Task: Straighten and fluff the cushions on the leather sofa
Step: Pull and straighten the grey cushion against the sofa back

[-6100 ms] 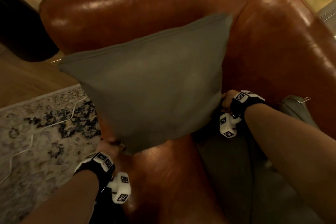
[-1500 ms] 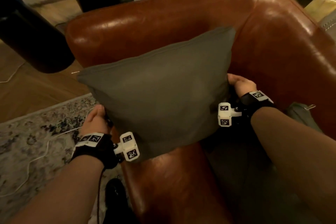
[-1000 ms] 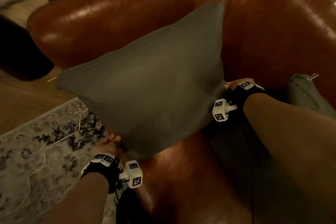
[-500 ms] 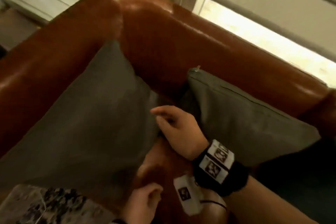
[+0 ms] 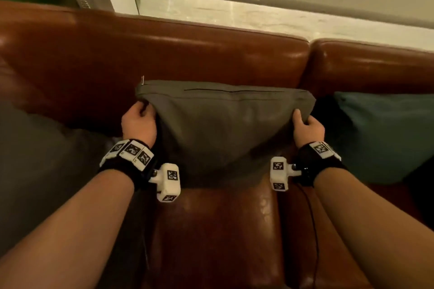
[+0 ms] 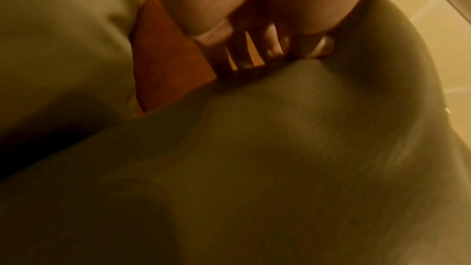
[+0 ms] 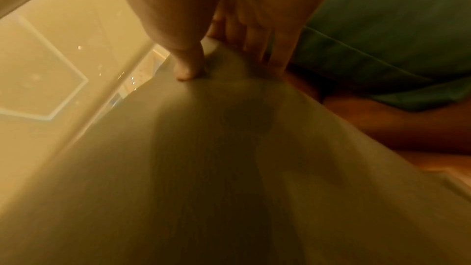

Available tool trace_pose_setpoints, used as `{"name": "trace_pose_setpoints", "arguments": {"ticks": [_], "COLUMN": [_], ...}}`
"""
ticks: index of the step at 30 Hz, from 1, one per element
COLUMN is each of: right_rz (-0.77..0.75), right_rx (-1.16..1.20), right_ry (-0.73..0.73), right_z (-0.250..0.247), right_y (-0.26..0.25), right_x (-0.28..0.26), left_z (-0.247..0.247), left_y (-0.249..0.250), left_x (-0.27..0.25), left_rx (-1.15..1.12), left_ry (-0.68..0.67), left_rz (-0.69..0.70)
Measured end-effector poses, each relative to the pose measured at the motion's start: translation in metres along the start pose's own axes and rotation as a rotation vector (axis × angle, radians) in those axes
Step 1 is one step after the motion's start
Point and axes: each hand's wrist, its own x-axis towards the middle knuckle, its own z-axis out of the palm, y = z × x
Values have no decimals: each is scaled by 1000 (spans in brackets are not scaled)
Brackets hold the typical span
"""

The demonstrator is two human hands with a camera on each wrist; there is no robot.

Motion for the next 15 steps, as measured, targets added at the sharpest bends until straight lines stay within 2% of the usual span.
{"name": "trace_pose_setpoints", "arguments": {"ticks": [3, 5, 10, 11, 12, 13, 14, 15], "right_rz": [-78, -128, -142, -221, -376, -585, -778, -941], "right_rx": [-45, -83, -168, -185, -212, -255, -321, -419], "right_ry": [92, 121, 102, 138, 174, 200, 181, 125], "right_z": [-16, -27, -32, -34, -33, -27, -15, 2], "right_y": [8, 11, 1, 0, 2, 6, 13, 23], "right_x": [4, 4, 19, 14, 2, -15, -38, -58], "left_z": [-6, -6, 10, 9, 9, 12, 20, 33], "left_y": [-9, -11, 1, 2, 0, -2, -5, -10], "left_x": [13, 19, 11, 1, -15, -36, -59, -79], "left_rx": [-17, -8, 75, 91, 157, 263, 423, 603], "left_ry": [127, 132, 184, 223, 267, 273, 207, 76], "left_rz": [2, -14, -48, 5, 127, 314, 521, 712]}}
